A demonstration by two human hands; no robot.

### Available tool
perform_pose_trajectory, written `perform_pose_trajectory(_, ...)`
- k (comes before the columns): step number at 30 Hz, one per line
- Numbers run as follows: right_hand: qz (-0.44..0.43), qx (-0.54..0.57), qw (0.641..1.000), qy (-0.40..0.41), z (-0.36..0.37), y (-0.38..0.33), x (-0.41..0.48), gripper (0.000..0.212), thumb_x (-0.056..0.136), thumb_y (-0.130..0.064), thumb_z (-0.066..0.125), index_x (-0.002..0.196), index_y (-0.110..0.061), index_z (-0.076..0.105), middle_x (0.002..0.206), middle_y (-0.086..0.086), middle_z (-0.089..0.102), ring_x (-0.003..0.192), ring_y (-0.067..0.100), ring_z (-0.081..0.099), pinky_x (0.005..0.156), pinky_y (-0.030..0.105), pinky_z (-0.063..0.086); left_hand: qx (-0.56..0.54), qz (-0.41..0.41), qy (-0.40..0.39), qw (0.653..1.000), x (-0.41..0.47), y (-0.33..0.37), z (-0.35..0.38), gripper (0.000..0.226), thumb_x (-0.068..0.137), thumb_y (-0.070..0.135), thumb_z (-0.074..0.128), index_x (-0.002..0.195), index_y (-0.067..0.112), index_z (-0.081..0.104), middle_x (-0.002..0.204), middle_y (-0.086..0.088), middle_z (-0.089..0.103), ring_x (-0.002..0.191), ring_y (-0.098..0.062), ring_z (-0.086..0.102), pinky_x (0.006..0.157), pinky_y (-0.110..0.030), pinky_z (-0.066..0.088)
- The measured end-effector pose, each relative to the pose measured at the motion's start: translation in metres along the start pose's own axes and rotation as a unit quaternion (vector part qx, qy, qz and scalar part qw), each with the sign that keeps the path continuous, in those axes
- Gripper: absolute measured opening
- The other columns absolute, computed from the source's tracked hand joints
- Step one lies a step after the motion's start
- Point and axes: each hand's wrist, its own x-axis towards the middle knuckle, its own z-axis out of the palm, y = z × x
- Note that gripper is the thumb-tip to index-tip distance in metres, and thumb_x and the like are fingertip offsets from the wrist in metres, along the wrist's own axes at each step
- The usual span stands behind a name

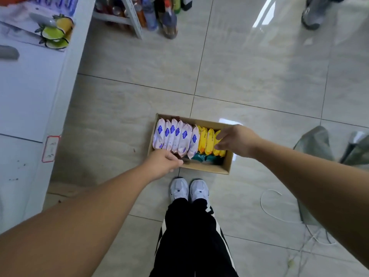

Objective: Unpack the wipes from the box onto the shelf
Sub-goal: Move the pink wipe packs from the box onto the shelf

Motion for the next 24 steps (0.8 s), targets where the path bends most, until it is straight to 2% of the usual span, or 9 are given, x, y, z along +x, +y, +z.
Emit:
perform_pose_trajectory(2,0.013,0.003,1.000,-0.003,0.018,0.019,0.025,0.031,0.078,-0.033,0.084,0.104,-0.020,0.072,0.093,-0.001,0.069,0.088,0.021,0.065,0.067,0.026,0.044,-0.009,-0.015,0.000,1.000,0.027,-0.017,0.010,0.020,0.089,0.037,0.074,0.077,0.022,0.072,0.094,-0.008,0.078,0.091,-0.022,0.074,0.069,-0.023,0.047)
perform_pose_trajectory(4,0.022,0.002,1.000,-0.007,0.034,0.035,0.050,0.035,0.077,-0.033,0.085,0.106,-0.018,0.073,0.096,0.001,0.069,0.091,0.022,0.065,0.070,0.027,0.044,-0.030,-0.038,0.002,0.999,0.052,-0.034,0.021,0.023,0.089,0.038,0.074,0.084,0.016,0.074,0.093,-0.005,0.078,0.086,-0.019,0.074,0.064,-0.022,0.046)
perform_pose_trajectory(8,0.030,-0.001,0.999,-0.012,0.060,0.060,0.095,0.034,0.079,-0.032,0.083,0.109,-0.020,0.073,0.108,0.001,0.072,0.101,0.021,0.066,0.081,0.029,0.047,-0.067,-0.075,0.003,0.995,0.096,-0.066,0.048,0.030,0.089,0.038,0.075,0.090,0.008,0.076,0.090,-0.006,0.078,0.088,-0.023,0.075,0.059,-0.021,0.042)
perform_pose_trajectory(12,0.026,0.006,1.000,-0.009,0.075,0.071,0.135,0.033,0.081,-0.027,0.082,0.113,-0.024,0.071,0.109,0.002,0.074,0.100,0.022,0.070,0.088,0.036,0.056,-0.072,-0.093,-0.007,0.993,0.135,-0.085,0.066,0.031,0.087,0.040,0.076,0.090,0.010,0.077,0.085,-0.002,0.078,0.087,-0.021,0.076,0.059,-0.023,0.044)
perform_pose_trajectory(15,0.022,0.009,1.000,-0.013,0.085,0.073,0.166,0.045,0.079,-0.032,0.084,0.120,-0.027,0.066,0.095,-0.002,0.077,0.093,0.021,0.073,0.085,0.041,0.060,-0.067,-0.105,0.010,0.992,0.165,-0.096,0.075,0.035,0.082,0.044,0.080,0.083,0.008,0.077,0.083,-0.008,0.078,0.086,-0.027,0.076,0.063,-0.026,0.047)
perform_pose_trajectory(19,-0.009,-0.007,1.000,-0.003,0.095,0.069,0.206,0.070,0.078,-0.031,0.085,0.140,-0.030,0.052,0.102,-0.005,0.072,0.095,0.017,0.068,0.079,0.031,0.054,-0.030,-0.100,0.049,0.993,0.201,-0.103,0.083,0.048,0.076,0.052,0.080,0.074,0.004,0.074,0.073,-0.005,0.073,0.079,-0.028,0.072,0.069,-0.033,0.051)
perform_pose_trajectory(21,-0.034,-0.035,0.999,-0.012,0.101,0.066,0.222,0.079,0.079,-0.030,0.084,0.147,-0.036,0.042,0.109,-0.002,0.069,0.097,0.020,0.066,0.079,0.030,0.052,-0.031,-0.105,0.071,0.992,0.213,-0.103,0.087,0.042,0.075,0.053,0.080,0.071,0.013,0.072,0.071,-0.003,0.071,0.076,-0.024,0.070,0.068,-0.032,0.050)
perform_pose_trajectory(22,-0.046,-0.057,0.997,-0.019,0.103,0.065,0.229,0.082,0.080,-0.029,0.083,0.148,-0.037,0.038,0.110,-0.001,0.069,0.098,0.022,0.065,0.081,0.032,0.053,-0.040,-0.109,0.079,0.990,0.216,-0.101,0.090,0.041,0.070,0.057,0.081,0.070,0.017,0.070,0.073,-0.003,0.072,0.078,-0.024,0.071,0.070,-0.031,0.053)
perform_pose_trajectory(24,-0.062,-0.099,0.993,-0.023,0.108,0.062,0.240,0.079,0.083,-0.025,0.079,0.148,-0.036,0.037,0.111,-0.001,0.068,0.098,0.024,0.064,0.085,0.036,0.054,-0.070,-0.124,0.089,0.986,0.225,-0.104,0.095,0.059,0.050,0.071,0.075,0.077,0.019,0.072,0.079,-0.007,0.075,0.082,-0.027,0.074,0.078,-0.039,0.061)
